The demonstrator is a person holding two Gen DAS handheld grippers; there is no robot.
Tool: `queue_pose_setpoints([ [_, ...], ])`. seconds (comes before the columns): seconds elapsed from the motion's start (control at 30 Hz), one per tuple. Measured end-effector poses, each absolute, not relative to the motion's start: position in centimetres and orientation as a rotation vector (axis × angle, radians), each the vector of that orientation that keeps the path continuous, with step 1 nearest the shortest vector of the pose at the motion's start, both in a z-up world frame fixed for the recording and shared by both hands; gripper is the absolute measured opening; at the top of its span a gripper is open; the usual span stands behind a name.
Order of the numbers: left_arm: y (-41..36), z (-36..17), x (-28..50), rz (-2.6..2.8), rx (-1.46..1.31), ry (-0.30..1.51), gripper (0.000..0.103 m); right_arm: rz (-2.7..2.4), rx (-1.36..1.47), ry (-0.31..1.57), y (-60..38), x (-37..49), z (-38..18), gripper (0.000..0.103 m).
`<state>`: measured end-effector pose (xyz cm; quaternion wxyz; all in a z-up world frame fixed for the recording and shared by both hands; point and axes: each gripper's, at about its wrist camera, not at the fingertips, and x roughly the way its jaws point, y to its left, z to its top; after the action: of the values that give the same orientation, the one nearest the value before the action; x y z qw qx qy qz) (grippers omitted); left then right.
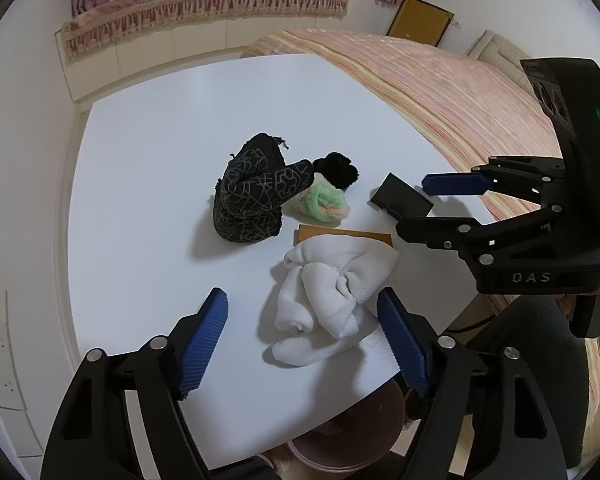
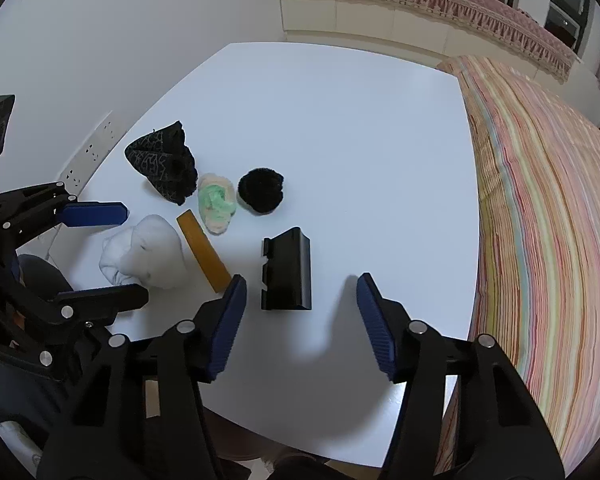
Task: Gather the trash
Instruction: 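Grasp the white sock with the left tool while the right tool grips a black stand, then carry the white sock and black stand over the pink bin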
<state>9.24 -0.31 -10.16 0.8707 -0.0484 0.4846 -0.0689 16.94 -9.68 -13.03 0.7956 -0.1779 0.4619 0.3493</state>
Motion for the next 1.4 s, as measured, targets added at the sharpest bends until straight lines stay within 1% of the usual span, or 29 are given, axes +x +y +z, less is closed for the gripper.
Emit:
queue_pose_setpoints([
  [0.07,-0.3,-10.1,9.1,-0.145,-0.099,1.012,0.067,0.756,-0.384,0.988,-9.6,16.9,-13.0,0.051],
  [0.1,-0.3,-10.1,9.0,-0.144,-0.097,1.012,0.063,0.757,-0.385,0.987,-9.6,16.8,-13.0,0.046],
  [0.13,-0.3,-10.1,9.0,-0.144,-0.095,1.013,0.055,0.758,-0.389,0.984,-9.6,16.8,-13.0,0.042],
  [0.17,-0.2,-10.0,9.0,-0.145,-0.094,1.016,0.049,0.761,-0.391,0.982,-9.6,16.7,-13.0,0.036],
  [0.2,-0.2,-10.0,9.0,-0.149,-0.096,1.018,0.047,0.763,-0.390,0.982,-9.6,16.6,-13.0,0.032],
  [0.27,-0.1,-10.0,8.9,-0.156,-0.093,1.024,0.034,0.768,-0.392,0.982,-9.4,16.5,-13.0,0.025],
  [0.3,-0.1,-10.0,8.9,-0.155,-0.091,1.025,0.032,0.768,-0.392,0.983,-9.3,16.4,-13.0,0.025],
  [0.37,0.0,-9.8,8.9,-0.158,-0.095,1.024,0.023,0.771,-0.387,0.982,-9.4,16.3,-13.0,0.025],
  [0.47,0.0,-9.7,8.7,-0.162,-0.094,1.023,0.018,0.771,-0.376,0.983,-9.4,16.2,-12.9,0.025],
  [0.57,0.0,-9.5,8.5,-0.163,-0.103,1.016,0.014,0.774,-0.362,0.988,-9.6,16.1,-12.9,0.025],
  [0.67,-0.1,-9.3,8.4,-0.169,-0.107,1.010,0.013,0.773,-0.350,0.986,-9.8,16.0,-12.6,0.025],
  [1.03,-0.1,-7.4,6.6,-0.177,-0.104,0.975,0.013,0.771,-0.312,0.952,-10.9,14.3,-10.5,0.025],
  [1.4,-1.2,-4.8,3.2,-0.195,-0.086,0.934,0.013,0.814,-0.259,0.902,-13.3,9.4,-7.4,0.025],
])
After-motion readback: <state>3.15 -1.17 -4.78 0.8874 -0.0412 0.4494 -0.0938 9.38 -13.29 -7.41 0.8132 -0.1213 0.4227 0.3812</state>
